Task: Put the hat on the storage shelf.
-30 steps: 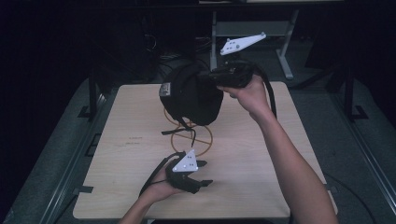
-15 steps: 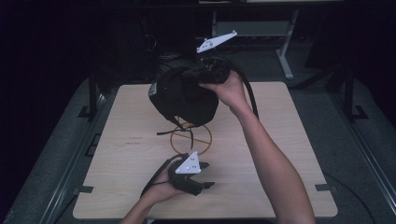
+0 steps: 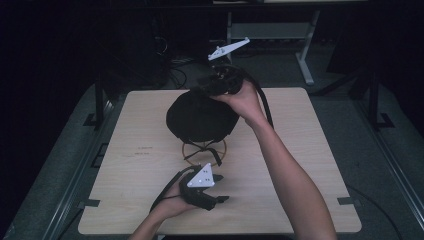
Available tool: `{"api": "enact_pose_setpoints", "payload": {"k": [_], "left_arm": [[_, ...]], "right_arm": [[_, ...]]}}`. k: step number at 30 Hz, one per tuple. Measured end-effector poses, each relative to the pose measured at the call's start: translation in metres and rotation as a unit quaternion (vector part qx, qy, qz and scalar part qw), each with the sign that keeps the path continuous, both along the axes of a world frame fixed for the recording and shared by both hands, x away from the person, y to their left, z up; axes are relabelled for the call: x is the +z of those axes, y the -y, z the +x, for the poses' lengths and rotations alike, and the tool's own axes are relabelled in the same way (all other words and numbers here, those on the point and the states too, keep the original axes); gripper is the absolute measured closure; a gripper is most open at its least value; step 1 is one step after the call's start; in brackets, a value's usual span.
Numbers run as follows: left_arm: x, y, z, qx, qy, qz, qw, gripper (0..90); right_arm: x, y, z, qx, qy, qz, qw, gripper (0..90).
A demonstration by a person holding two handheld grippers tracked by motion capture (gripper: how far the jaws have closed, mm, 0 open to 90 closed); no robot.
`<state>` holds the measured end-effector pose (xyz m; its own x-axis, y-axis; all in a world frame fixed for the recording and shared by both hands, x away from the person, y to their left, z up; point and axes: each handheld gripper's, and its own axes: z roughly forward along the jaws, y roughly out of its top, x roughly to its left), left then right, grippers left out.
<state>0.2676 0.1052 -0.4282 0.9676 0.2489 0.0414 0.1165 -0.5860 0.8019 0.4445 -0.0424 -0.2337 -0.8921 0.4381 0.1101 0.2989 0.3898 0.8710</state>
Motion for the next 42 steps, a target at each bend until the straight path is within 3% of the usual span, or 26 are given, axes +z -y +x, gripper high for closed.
{"api": "enact_pose_setpoints", "payload": {"k": [15, 42], "left_arm": [[-0.001, -0.008, 0.007, 0.019, -0.007, -0.006, 0.9998, 30.8], [-0.002, -0.013, 0.009, 0.030, -0.009, -0.006, 0.9995, 28.3]], "right_arm": [[-0.005, 0.039, -0.011, -0.011, -0.003, 0.014, 0.9998, 34.7], [-0.007, 0.087, -0.029, -0.025, -0.013, 0.026, 0.9993, 28.0]]}}
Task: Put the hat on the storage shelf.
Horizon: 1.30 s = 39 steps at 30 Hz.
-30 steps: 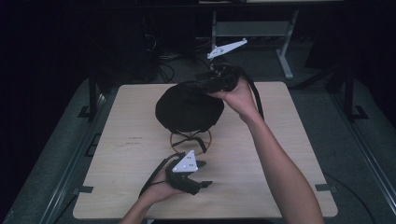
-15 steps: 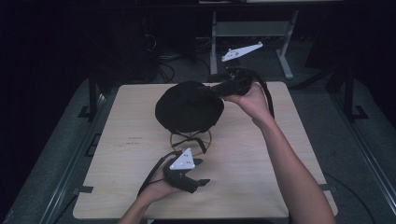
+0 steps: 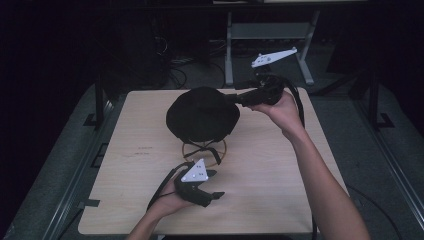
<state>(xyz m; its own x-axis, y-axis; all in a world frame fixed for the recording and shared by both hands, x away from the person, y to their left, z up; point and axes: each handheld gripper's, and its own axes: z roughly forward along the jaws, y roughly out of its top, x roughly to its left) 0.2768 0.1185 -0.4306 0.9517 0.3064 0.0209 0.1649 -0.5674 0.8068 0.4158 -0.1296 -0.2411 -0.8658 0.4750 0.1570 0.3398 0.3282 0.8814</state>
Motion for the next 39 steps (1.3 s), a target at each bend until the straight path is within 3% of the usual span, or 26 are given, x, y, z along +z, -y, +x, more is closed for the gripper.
{"api": "enact_pose_setpoints", "payload": {"k": [22, 39], "left_arm": [[-0.001, -0.001, 0.001, 0.001, 0.006, 0.003, 1.0000, 28.0], [-0.001, -0.001, 0.001, 0.005, 0.004, 0.003, 1.0000, 27.9]], "right_arm": [[-0.015, 0.038, -0.017, -0.023, -0.004, -0.005, 0.9997, 25.5], [-0.037, 0.059, -0.028, -0.037, -0.022, -0.012, 0.9990, 22.3]]}}
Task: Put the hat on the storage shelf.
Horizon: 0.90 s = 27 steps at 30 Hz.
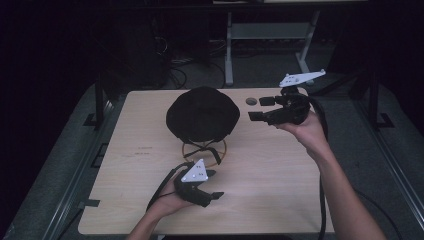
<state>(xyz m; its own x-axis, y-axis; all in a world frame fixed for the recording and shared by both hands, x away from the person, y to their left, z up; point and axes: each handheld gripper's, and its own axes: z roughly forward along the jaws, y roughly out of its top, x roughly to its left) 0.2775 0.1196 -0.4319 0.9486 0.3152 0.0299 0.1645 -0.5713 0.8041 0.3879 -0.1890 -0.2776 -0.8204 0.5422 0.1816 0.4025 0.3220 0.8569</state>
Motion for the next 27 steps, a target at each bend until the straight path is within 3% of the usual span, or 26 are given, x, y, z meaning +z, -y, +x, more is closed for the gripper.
{"api": "enact_pose_setpoints", "payload": {"k": [27], "left_arm": [[0.000, -0.001, 0.001, -0.001, 0.000, 0.008, 1.0000, 28.0]], "right_arm": [[-0.031, 0.031, -0.017, -0.022, -0.020, -0.002, 0.9996, 18.8]]}}
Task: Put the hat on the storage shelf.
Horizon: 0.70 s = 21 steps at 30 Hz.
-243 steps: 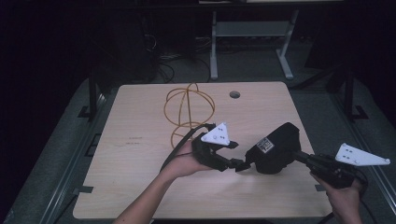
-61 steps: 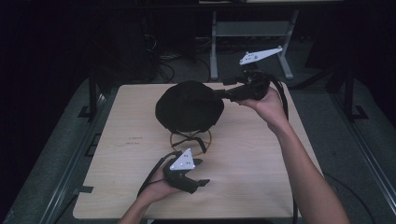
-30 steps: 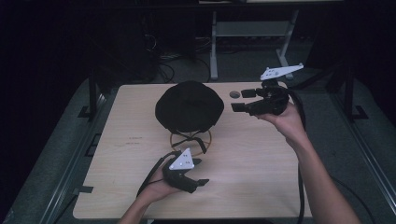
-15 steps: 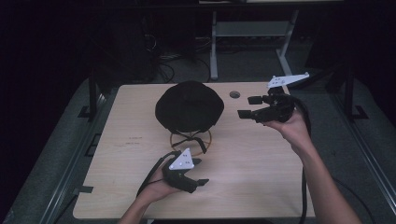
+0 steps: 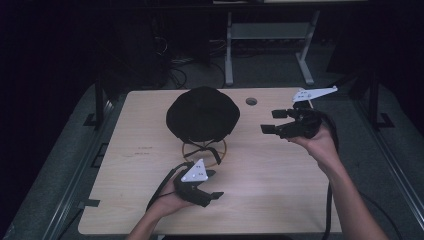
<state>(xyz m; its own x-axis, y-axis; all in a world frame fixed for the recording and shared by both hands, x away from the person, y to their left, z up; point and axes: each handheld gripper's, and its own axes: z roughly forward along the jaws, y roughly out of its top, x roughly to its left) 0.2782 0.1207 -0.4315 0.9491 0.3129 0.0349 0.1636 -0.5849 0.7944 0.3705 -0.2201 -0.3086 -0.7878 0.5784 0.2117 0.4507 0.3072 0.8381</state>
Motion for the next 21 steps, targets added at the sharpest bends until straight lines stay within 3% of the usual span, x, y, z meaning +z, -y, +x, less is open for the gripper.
{"api": "enact_pose_setpoints", "payload": {"k": [13, 21], "left_arm": [[0.000, 0.000, 0.000, 0.000, -0.001, 0.001, 1.0000, 27.9], [0.000, -0.001, -0.001, 0.002, 0.000, -0.003, 1.0000, 28.0]], "right_arm": [[-0.014, 0.011, -0.006, -0.006, -0.011, -0.005, 0.9999, 18.1], [-0.026, 0.018, -0.013, -0.008, -0.021, 0.008, 0.9997, 18.1]]}}
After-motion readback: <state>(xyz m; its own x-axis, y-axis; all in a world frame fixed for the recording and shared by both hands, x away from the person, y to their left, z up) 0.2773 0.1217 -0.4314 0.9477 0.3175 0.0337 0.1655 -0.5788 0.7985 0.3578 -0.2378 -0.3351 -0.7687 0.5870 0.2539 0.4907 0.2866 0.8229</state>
